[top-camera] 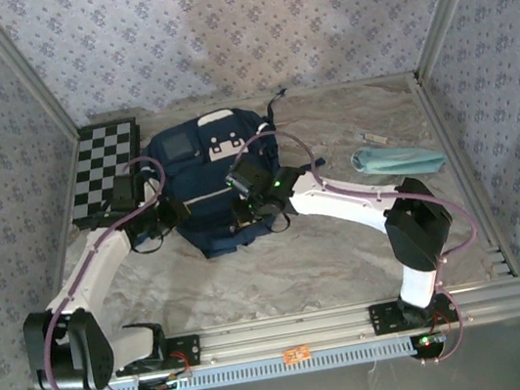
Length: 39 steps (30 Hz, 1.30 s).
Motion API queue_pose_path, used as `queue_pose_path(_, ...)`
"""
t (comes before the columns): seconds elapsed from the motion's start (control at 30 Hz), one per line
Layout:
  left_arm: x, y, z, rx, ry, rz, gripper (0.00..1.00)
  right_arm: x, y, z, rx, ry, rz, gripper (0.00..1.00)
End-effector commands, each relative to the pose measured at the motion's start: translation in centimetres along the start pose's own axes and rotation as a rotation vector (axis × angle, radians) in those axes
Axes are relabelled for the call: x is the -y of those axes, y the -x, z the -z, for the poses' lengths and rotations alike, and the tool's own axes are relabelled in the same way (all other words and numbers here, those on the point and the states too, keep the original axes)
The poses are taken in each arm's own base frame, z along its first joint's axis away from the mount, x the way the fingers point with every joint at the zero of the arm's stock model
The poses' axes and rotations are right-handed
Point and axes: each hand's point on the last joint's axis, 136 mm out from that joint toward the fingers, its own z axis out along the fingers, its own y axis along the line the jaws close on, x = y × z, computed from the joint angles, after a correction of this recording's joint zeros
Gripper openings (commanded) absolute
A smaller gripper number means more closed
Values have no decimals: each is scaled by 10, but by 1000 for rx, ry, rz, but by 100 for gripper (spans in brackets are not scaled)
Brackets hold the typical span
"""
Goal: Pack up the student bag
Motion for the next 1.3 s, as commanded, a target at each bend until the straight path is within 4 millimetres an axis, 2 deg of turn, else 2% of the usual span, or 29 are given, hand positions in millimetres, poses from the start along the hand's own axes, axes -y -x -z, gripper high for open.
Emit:
queue_pose_path(0.0, 4, -19, 14, -43, -41, 184, 42, 10, -15, 13, -36, -1, 41, 18)
queue_pose_path(0.13, 27, -43, 8, -98, -62, 337, 51, 29, -10, 18, -2, -25, 21, 32)
queue_pose_path(0.23, 47, -51, -4, -112, -71, 424, 54, 39, -11, 18, -2, -31, 1, 35)
queue_pose_path(0.33, 40, -57, -13, -88, 12, 504, 54, 35, -9, 22, 22, 3, -6, 37)
queue_pose_path(0.4, 28, -60, -16, -62, 79, 561, 54, 34, -9, 23, 29, 6, -2, 38)
queue_pose_path(0.47, 26, -60, -22, -52, 77, 608, 53, 34, -10, 23, 24, 6, -3, 39)
queue_pose_path(0.67, 30, -55, -30, -35, 136, 650, 45, 33, -13, 24, 39, 20, -5, 41)
queue_pose_path(0.7, 31, -54, -31, -25, 148, 652, 44, 39, -22, 20, 23, 13, -8, 41)
queue_pose_path(0.87, 34, -62, -45, -50, 171, 712, 39, 42, -26, 17, 30, 15, -20, 41)
queue_pose_path(1.07, 44, -62, -53, -66, 197, 709, 35, 42, -28, 14, 32, 16, -22, 41)
queue_pose_path(1.27, 34, -70, -63, -72, 238, 742, 14, 43, -28, 11, 31, 10, -3, 41)
